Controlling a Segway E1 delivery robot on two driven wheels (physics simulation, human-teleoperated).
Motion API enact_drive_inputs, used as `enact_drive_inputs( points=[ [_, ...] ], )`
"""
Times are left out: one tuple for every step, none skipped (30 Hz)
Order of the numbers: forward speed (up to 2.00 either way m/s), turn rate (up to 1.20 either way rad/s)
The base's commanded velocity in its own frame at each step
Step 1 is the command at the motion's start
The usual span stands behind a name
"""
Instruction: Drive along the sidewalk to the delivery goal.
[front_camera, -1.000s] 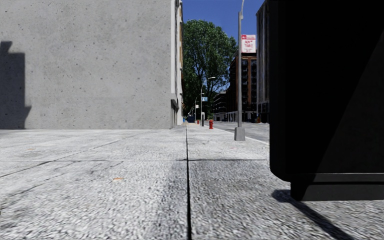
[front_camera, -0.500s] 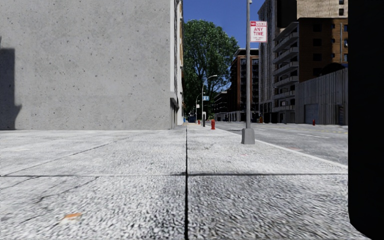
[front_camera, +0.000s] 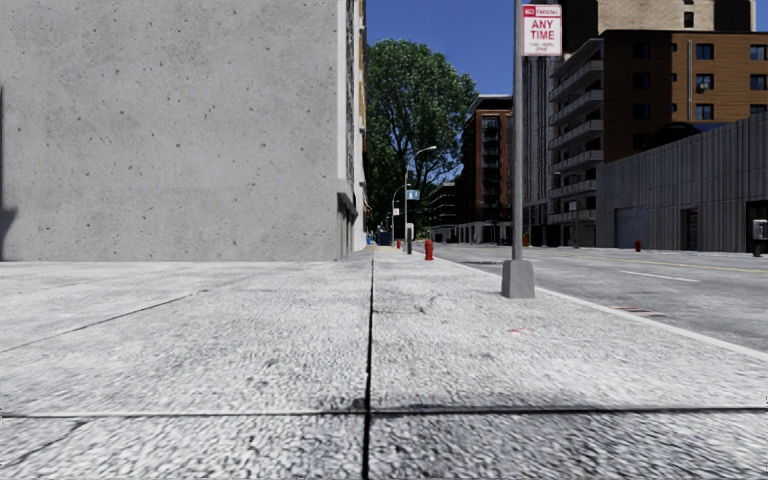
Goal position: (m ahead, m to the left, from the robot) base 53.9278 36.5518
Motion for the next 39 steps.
enact_drive_inputs(
  points=[
    [2.0, 0.0],
    [2.0, 0.02],
    [2.0, 0.13],
    [2.0, 0.18],
    [2.0, 0.18],
    [2.0, 0.16],
    [2.0, 0.01],
    [2.0, 0.0],
    [2.0, 0.0],
    [2.0, 0.0],
    [2.0, 0.0],
    [2.0, 0.0],
    [2.0, 0.0],
    [2.0, 0.0],
    [2.0, 0.0],
    [2.0, 0.0],
    [2.0, 0.0],
    [2.0, 0.0],
    [2.0, 0.0],
    [2.0, 0.0],
    [2.0, 0.0],
    [2.0, 0.0],
    [2.0, 0.07],
    [2.0, 0.26],
    [2.0, 0.05],
    [2.0, 0.05],
    [2.0, 0.0],
    [2.0, 0.0],
    [2.0, 0.0],
    [2.0, 0.0],
    [2.0, 0.0],
    [2.0, 0.0],
    [2.0, 0.0],
    [2.0, 0.0],
    [2.0, 0.0],
    [2.0, 0.0],
    [2.0, 0.0],
    [2.0, 0.0],
    [2.0, 0.0]
  ],
)
